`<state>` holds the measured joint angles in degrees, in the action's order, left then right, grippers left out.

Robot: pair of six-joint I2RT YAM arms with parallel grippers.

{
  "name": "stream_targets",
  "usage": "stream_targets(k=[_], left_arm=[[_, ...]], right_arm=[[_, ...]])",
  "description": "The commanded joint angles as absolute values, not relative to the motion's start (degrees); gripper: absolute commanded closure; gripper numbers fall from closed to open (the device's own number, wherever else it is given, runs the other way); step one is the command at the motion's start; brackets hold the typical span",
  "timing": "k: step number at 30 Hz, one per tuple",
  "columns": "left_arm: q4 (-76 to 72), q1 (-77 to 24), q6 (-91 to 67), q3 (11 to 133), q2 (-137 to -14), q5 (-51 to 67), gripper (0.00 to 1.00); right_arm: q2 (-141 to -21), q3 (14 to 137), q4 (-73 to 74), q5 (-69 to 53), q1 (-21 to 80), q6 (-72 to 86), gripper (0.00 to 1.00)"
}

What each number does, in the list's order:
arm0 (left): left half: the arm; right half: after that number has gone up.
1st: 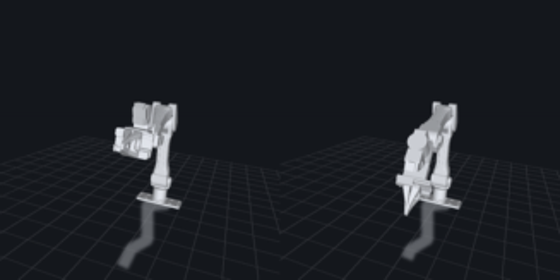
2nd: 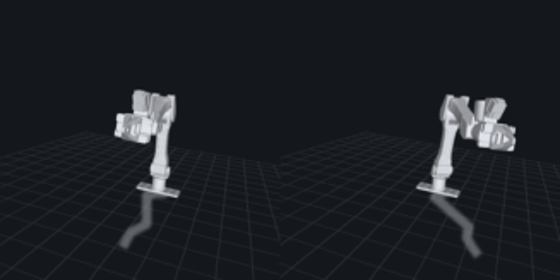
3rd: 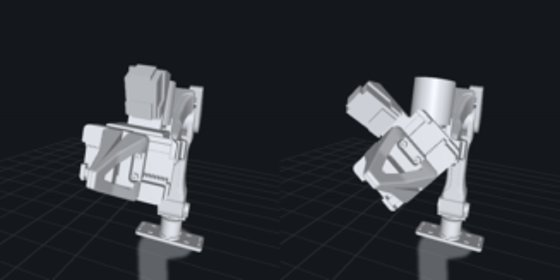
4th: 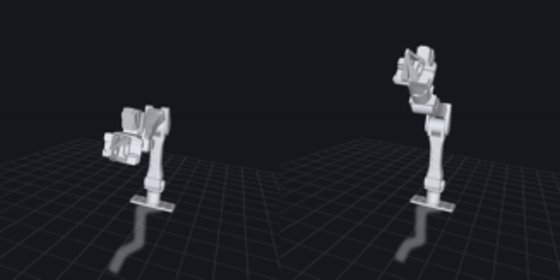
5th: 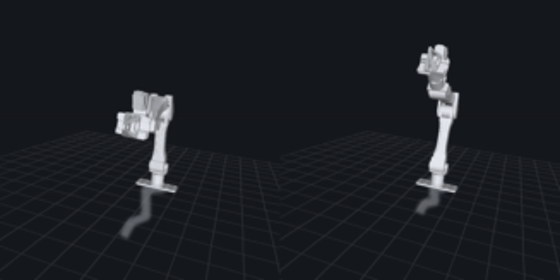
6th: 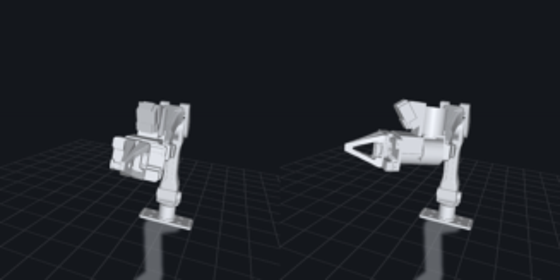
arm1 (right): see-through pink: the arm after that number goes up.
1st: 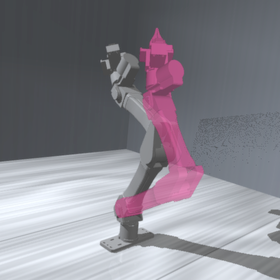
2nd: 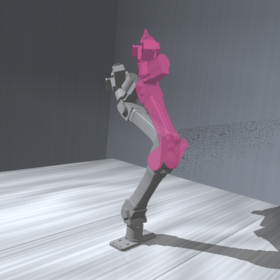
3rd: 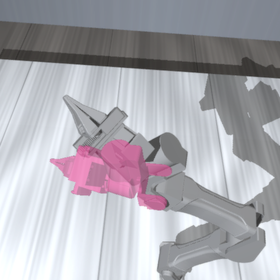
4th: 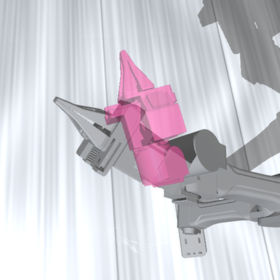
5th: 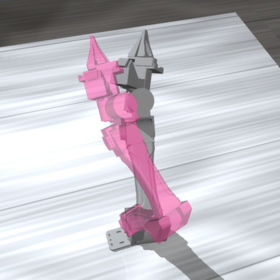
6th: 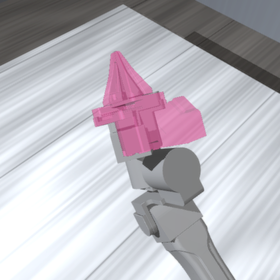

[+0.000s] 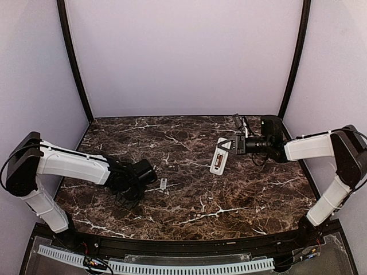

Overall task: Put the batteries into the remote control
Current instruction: Place the battery at the center of the board.

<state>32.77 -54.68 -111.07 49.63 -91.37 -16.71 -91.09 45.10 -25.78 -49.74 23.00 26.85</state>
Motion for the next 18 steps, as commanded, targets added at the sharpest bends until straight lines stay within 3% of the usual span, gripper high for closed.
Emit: stream_targets(k=[1,3,8,13,18], left_arm=[[28.28,-54.93,-115.47,46.97,-92.99,-13.51,1.00],[28.54,-54.95,-114.86,47.68,-94.09,-13.52,0.99],[28.15,-54.91,-114.24,48.28,-95.64,-12.84,0.76],[28.18,-54.88,-112.66,48.47,-95.16,-13.13,0.70],[31.07,-54.87,-106.20,51.29,-91.43,-17.35,0.55]], right_arm=[[-91.06,46.58,-28.43,-50.56,23.38,26.28,1.00],[-90.97,46.35,-28.37,-50.45,23.38,26.15,1.00],[-91.15,46.32,-28.18,-50.55,23.37,25.98,1.00],[-91.29,46.47,-28.04,-50.32,23.38,25.76,1.00],[-91.32,46.67,-27.52,-50.45,23.38,25.51,1.00]])
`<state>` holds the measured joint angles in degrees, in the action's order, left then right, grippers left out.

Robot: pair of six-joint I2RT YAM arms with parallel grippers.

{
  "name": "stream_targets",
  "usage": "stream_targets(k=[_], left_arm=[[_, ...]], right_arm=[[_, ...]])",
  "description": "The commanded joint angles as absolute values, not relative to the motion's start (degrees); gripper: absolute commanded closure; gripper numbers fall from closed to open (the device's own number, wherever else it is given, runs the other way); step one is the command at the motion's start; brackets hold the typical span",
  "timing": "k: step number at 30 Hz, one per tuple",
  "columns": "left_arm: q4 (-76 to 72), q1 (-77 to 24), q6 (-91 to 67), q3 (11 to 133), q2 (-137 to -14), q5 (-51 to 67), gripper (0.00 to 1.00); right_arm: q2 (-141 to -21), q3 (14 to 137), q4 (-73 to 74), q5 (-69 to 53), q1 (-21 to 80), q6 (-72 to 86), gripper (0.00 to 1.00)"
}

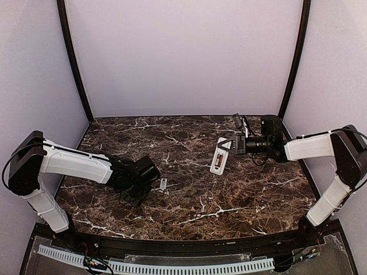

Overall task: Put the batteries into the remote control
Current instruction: Place the battery at the center of the board, then pick up the battery from the center of the board.

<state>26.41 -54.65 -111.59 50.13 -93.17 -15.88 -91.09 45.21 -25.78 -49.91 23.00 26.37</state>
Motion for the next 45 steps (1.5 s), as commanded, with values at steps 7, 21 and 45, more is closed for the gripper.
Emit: stream_targets(k=[7,21,45], left_arm=[[34.27,-54.52,-72.63,57.53,-79.65,-28.59,0.31],[40.96,-49.55,11.23,61.48,-69.62,-4.12,0.18],[45.36,-46.20,50.92,59.70,-90.42,3.32,0.41]], right_arm=[[-90.42,46.57,-26.66,-50.53,23.38,24.83,1.00],[-89.74,46.42,-26.71,-51.96,23.38,25.04,1.00],[-90.82,43.51,-31.68,-56.04,23.38,27.51,1.00]])
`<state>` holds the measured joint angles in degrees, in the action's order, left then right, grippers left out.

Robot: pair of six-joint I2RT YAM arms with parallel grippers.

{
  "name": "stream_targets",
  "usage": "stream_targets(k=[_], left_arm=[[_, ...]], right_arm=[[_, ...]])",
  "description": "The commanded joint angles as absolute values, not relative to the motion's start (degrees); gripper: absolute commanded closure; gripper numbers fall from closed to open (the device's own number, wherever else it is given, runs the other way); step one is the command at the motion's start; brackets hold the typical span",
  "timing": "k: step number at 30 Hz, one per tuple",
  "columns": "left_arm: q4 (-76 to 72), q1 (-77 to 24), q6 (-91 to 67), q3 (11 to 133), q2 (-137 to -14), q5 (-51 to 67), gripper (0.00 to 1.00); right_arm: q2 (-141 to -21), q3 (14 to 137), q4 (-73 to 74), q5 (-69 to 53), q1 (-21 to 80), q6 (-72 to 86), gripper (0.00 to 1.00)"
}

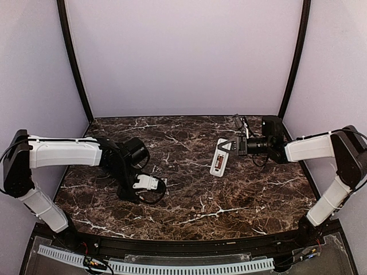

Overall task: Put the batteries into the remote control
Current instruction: Pick up the battery from the center of the board.

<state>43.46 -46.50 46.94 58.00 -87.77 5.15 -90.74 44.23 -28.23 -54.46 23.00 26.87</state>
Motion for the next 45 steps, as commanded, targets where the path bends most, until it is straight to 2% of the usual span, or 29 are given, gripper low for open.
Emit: stream_targets(k=[1,8,15,21,23,24,26,36,41,45], left_arm=[[45.53,-46.17,51.14,59.95,-91.86,2.74,0.41],[45.69,-45.48,52.63,63.02,-96.58,1.75,0.44],[45.54,-44.25,53.87,64.47,-99.72,2.36,0.53],[45.49,-44.24,54.21,63.54,-100.66,2.31,0.57],[45.13,-44.21,54.34,63.01,-100.62,2.22,0.61],[44.64,-44.28,54.50,62.51,-100.63,2.21,0.67],[43.94,-44.23,54.71,61.66,-100.86,2.00,0.73],[44.85,-44.33,52.81,63.04,-104.24,3.34,0.84],[42.79,-44.59,49.05,64.08,-103.27,5.81,0.99],[40.56,-44.56,43.34,64.74,-99.97,6.98,0.99]], right_arm=[[-90.96,43.58,-31.80,-56.15,23.38,27.51,1.00],[-90.88,43.90,-31.40,-56.68,23.35,27.19,1.00],[-90.97,43.94,-30.73,-57.03,23.29,26.61,1.00],[-91.69,43.66,-32.00,-57.84,22.61,27.42,1.00],[-92.11,43.51,-32.92,-58.15,22.28,28.06,1.00],[-92.30,43.51,-33.14,-58.26,22.30,28.20,1.00],[-92.52,43.46,-33.38,-58.27,22.26,28.32,1.00],[-92.39,43.48,-31.51,-57.64,22.19,27.51,1.00],[-92.37,43.92,-30.44,-56.87,22.21,27.85,1.00],[-92.30,44.44,-28.71,-55.44,22.39,27.94,1.00]])
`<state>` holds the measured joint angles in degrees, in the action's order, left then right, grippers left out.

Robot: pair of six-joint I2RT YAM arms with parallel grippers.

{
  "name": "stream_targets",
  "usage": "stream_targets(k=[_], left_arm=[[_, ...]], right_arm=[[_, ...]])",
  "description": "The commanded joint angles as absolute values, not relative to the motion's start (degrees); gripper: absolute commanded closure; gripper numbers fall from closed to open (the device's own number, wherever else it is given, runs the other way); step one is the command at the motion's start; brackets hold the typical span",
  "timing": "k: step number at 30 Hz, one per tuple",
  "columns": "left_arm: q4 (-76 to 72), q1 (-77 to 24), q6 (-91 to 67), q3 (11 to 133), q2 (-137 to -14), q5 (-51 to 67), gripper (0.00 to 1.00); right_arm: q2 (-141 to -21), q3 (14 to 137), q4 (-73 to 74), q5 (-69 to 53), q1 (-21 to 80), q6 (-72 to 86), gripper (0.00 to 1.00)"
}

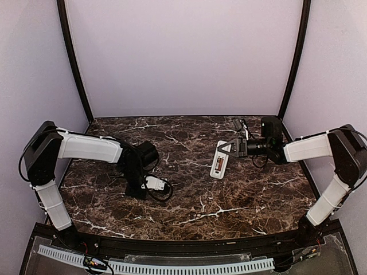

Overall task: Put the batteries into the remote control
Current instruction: Pick up the battery from the center of the board.

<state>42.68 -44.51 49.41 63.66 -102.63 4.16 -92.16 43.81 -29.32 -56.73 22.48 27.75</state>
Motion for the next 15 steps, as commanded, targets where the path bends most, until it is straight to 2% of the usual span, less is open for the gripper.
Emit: stream_targets(k=[1,7,12,15], left_arm=[[39.75,-44.52,42.06,64.99,-97.96,7.30,0.99],[24.46,-44.68,24.05,63.54,-85.58,7.41,1.00],[3.59,-45.20,1.39,57.03,-77.88,10.91,1.00],[-1.49,-45.88,-6.80,56.08,-77.33,10.94,1.00]], right_arm=[[-92.21,44.70,-28.14,-55.18,22.44,27.95,1.00],[-91.33,46.67,-24.28,-53.26,23.71,27.50,1.00],[-91.79,45.37,-30.08,-52.75,26.24,32.65,1.00],[-92.92,44.92,-34.16,-52.26,27.93,36.70,1.00]])
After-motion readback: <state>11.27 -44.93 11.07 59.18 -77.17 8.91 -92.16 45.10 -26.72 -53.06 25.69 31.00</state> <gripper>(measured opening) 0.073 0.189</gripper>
